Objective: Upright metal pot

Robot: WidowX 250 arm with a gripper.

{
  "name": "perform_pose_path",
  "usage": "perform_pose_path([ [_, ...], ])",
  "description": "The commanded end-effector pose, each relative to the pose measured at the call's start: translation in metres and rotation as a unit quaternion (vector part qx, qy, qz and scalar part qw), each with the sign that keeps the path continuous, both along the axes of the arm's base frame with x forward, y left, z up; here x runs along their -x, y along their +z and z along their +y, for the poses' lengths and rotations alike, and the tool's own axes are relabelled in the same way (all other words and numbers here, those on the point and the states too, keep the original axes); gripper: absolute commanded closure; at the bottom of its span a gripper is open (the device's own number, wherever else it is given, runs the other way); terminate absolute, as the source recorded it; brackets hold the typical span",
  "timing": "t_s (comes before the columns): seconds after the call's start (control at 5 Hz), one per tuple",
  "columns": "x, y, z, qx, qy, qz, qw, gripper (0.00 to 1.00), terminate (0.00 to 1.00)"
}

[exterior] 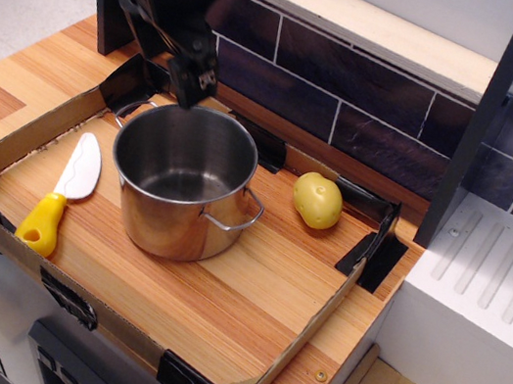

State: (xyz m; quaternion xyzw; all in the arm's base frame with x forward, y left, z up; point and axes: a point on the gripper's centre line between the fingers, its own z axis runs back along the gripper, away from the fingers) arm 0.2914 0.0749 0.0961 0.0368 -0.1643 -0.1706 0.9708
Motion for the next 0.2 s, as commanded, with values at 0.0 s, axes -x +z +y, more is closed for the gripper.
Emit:
perform_pose_path([
  [0.0,-0.0068,0.1013,-0.0185,-0.032,0.071,-0.006,0.9969,0.0,1.0],
])
